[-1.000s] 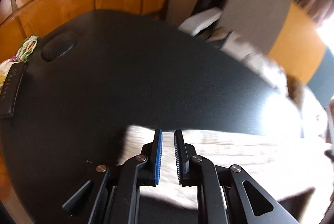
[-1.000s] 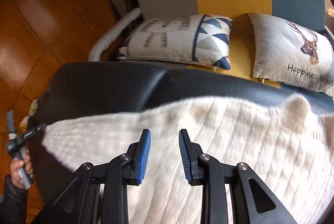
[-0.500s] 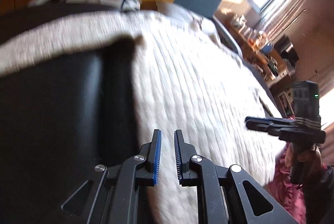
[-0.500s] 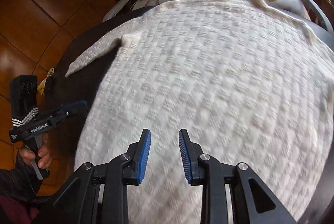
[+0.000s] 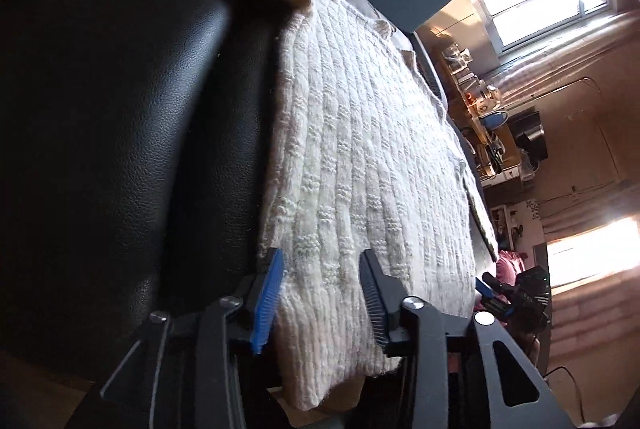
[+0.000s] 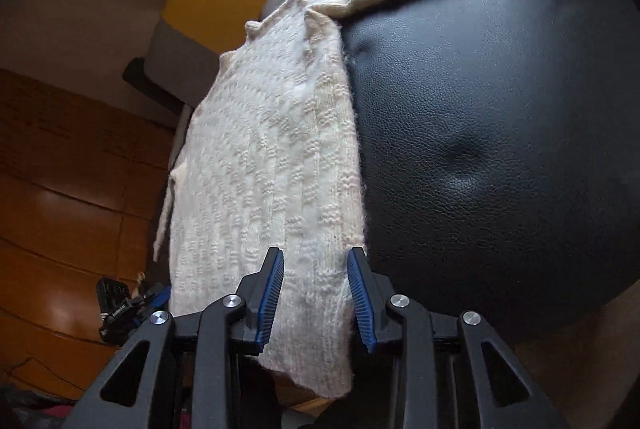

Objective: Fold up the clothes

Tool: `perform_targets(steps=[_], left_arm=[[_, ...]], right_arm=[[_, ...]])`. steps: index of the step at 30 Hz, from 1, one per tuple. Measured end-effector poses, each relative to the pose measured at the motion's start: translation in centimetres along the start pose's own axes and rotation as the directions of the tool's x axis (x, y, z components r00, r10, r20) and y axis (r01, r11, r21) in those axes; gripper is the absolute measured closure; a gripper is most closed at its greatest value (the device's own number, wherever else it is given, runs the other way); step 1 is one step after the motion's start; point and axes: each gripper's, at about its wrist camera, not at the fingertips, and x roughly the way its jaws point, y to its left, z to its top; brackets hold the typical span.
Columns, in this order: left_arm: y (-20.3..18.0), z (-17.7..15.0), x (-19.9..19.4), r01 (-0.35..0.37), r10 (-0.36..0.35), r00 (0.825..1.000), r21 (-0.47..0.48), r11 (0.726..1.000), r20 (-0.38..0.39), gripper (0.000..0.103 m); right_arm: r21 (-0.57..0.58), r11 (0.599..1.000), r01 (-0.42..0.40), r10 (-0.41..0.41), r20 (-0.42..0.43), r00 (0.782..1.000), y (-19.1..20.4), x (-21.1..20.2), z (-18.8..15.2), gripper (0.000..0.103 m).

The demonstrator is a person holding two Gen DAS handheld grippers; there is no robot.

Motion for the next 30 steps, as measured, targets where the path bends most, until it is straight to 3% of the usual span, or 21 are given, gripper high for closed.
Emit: perform_targets(steps=[5,8,15,19,21,22,23,24,25,28,30], left_arm=[[-2.0,-0.3,0.7,-0.059,0.056,0.998,0.097,0.994,0.026,0.038],[-3.1,-0.5,1.3,-0.095,0.091,0.995,0.135,0.986,0.035,0.037],[-0.7,-0.2,0.4,0.033,-0.033,0.999,-0.016,0.999,0.004,0.034],[0.2,0.2,0.8,0.113,-0.113,0.994,-0.082,0.99,-0.002,0.034],[0.0,0.4,1.0,0.09,-0.09,0.996,-0.071,0.993,0.003,0.035],[-0.6,0.6,1.2,0.051,-0.051,0.999,-0.046,0.998,-0.005,0.039],[-1.1,0.8,1.4,0.012,-0.013,1.0,-0.023,1.0,-0.011,0.061],[-1.3,0.7,1.6,-0.021,0.02,1.0,-0.019,1.0,-0.019,0.08],[-1.1,0.8,2.0,-0.039,0.038,0.999,-0.034,0.999,-0.033,0.093],[-0.6,0.8,1.7,-0.034,0.033,0.999,-0.066,0.997,-0.02,0.094],[-1.2,1.1,0.8,0.019,-0.019,1.0,-0.073,0.997,0.009,0.094]], right_arm=[[0.008,0.998,-0.056,0.056,-0.002,0.998,0.5,0.7,0.5,0.067],[0.012,0.996,-0.089,0.089,-0.002,0.996,0.8,1.2,0.8,0.067],[0.04,0.992,-0.118,0.117,0.025,0.993,-1.0,0.0,1.1,0.064],[0.058,0.982,-0.177,0.181,-0.071,0.981,-1.1,2.8,0.4,0.061],[0.026,0.984,-0.178,0.179,-0.091,0.98,-0.2,3.5,0.2,0.063],[-0.002,0.989,-0.147,0.147,-0.097,0.984,0.3,3.8,0.2,0.065],[-0.031,0.993,-0.117,0.113,-0.101,0.988,0.7,4.0,0.2,0.069],[-0.06,0.994,-0.087,0.08,-0.104,0.991,1.2,4.2,0.2,0.084],[-0.081,0.995,-0.064,0.055,-0.102,0.993,1.5,4.2,0.1,0.088],[-0.137,0.99,0.012,-0.024,-0.086,0.996,2.5,4.0,0.0,0.091],[-0.176,0.983,0.055,-0.068,-0.068,0.995,3.5,3.4,0.1,0.091]])
